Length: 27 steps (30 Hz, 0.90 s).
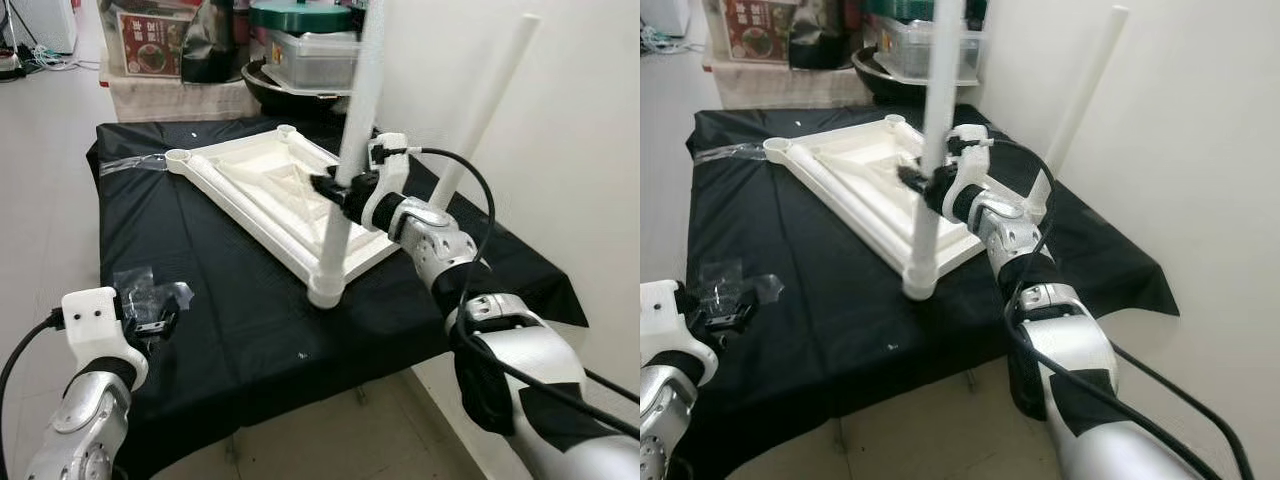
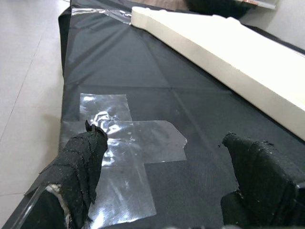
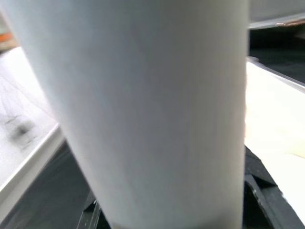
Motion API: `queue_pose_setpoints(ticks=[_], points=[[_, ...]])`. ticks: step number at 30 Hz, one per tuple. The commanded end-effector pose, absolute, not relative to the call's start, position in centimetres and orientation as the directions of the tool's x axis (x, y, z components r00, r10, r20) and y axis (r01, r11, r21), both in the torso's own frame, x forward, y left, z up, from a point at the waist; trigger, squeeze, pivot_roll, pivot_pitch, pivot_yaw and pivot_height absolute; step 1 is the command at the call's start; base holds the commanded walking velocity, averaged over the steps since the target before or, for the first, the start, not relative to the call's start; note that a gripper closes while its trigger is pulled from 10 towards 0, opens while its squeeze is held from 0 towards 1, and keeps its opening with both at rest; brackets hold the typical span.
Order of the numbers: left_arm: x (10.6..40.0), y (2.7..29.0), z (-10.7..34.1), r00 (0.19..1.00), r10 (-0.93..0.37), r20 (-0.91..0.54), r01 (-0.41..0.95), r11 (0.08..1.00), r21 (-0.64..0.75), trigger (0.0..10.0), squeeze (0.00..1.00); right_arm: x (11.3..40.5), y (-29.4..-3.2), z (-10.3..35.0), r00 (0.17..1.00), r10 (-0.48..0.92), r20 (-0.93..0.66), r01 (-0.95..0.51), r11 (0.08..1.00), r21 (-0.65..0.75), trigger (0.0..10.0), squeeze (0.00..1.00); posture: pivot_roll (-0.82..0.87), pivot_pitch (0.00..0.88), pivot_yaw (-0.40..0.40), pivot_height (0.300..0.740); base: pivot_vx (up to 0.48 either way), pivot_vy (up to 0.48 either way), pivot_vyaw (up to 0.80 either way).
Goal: Building children table
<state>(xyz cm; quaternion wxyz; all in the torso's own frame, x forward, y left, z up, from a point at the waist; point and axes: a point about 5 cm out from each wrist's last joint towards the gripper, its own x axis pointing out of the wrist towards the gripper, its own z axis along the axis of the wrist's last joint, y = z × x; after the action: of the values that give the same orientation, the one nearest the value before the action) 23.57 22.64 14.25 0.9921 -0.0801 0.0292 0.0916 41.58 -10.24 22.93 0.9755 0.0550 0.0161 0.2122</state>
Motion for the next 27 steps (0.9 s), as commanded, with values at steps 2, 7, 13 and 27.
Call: queue_pose_setpoints(ticks=[2, 7, 13, 27], points=[[23.7, 22.6, 14.4, 0.983, 0.17, -0.066, -0.178, 0.973, -0.144, 10.0, 0.0, 40.0, -8.1, 18.7, 0.965, 0.241, -0.101, -0.218, 0.956, 0.194, 0.0, 0.0, 0.2, 0.0, -0.139, 0.74, 0.0, 0.0, 0.0], [24.0, 22.7, 14.2, 0.983, 0.168, -0.07, -0.176, 0.975, -0.137, 10.0, 0.0, 37.7, -3.8, 17.7, 0.976, 0.196, -0.094, -0.159, 0.938, 0.309, 0.0, 0.0, 0.2, 0.0, -0.137, 0.74, 0.0, 0.0, 0.0], [24.1, 22.7, 14.2, 0.984, 0.166, -0.071, -0.174, 0.975, -0.136, 10.0, 0.0, 37.8, -3.0, 17.9, 0.976, 0.183, -0.121, -0.134, 0.933, 0.333, 0.0, 0.0, 0.2, 0.0, -0.137, 0.74, 0.0, 0.0, 0.0], [24.1, 22.4, 14.2, 0.986, 0.152, -0.062, -0.16, 0.975, -0.154, 10.0, 0.0, 38.2, -5.8, 26.4, 0.641, 0.726, 0.25, -0.768, 0.605, 0.21, 10.0, 0.0, 0.19, 0.0, -0.143, 0.74, 0.0, 0.0, 0.0]])
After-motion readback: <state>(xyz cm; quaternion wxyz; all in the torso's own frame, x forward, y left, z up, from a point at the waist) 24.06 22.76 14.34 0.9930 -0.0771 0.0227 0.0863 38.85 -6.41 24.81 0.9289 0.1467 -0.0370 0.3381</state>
